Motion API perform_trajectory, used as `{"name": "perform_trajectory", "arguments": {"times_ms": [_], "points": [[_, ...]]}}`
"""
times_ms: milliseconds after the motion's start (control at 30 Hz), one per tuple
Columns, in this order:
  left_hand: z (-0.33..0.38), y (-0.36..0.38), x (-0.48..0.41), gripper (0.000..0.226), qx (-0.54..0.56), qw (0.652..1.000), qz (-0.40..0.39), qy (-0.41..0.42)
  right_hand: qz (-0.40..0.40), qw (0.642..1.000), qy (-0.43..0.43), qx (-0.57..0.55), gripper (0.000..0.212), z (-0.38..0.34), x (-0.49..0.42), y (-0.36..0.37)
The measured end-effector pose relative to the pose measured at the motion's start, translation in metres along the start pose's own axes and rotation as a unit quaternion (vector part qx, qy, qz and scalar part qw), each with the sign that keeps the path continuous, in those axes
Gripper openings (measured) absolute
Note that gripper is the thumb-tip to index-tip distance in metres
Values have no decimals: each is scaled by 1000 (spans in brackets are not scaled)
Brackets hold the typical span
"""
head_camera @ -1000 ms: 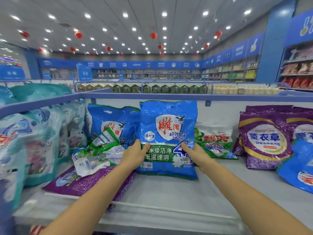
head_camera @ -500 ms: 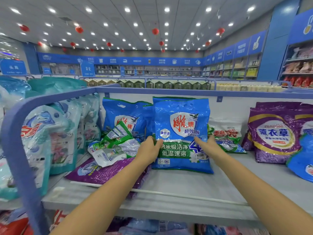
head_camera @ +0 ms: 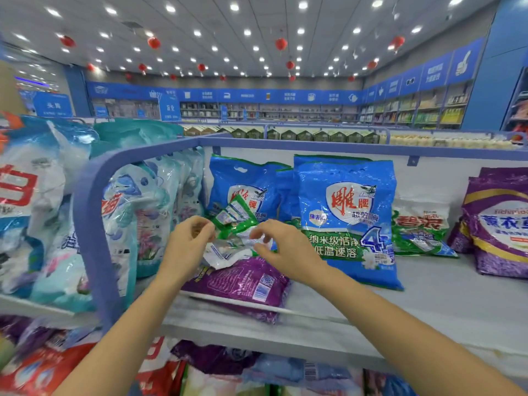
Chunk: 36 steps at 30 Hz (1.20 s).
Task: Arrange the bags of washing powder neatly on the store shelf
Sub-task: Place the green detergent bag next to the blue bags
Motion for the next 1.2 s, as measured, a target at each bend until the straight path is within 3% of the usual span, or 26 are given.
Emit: {"name": "perform_trajectory", "arguments": {"times_ms": [133, 333, 433, 567, 733, 867, 967, 1100, 1200], "points": [[-6, -27, 12, 10, 24, 998, 47, 17, -144, 982, -70, 96, 30, -24, -24, 52], [-18, -38, 17, 10, 38, 998, 52, 14, -202, 971, -43, 124, 34, -23, -45, 78], [-20, -36, 16, 14, 53, 997, 49, 1, -128, 986, -19, 110, 24, -24, -53, 73], [-21, -34, 20, 16, 58, 998, 36, -6, 36, 992, 114, -28, 24, 5, -56, 47], [-21, -28, 22, 12, 30, 999, 7, -8, 224, 911, 267, -219, 34, 33, -58, 14], [-19, -25, 17, 5, 22, 1000, -8, -14, 261, 893, 256, -263, 31, 22, -74, -19], [-17, -21, 16, 33, 7, 999, -18, -32, 294, 871, 252, -302, 31, 17, -75, -43], [-12, -14, 15, 86, -9, 999, -24, -44, 349, 806, 256, -404, 27, 18, -67, -75], [1, 6, 11, 98, 17, 995, -70, -71, 366, 763, 234, -478, 20, 18, -59, -100]]}}
Point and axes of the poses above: each hand's wrist, its own x-axis away from the middle knuckle, its own y-axis out of the palm, z = x × y, the point moved 6 cm from there along -x, towards the middle knuckle, and after that the axes turned 6 degrees about -y, right-handed, at the moved point
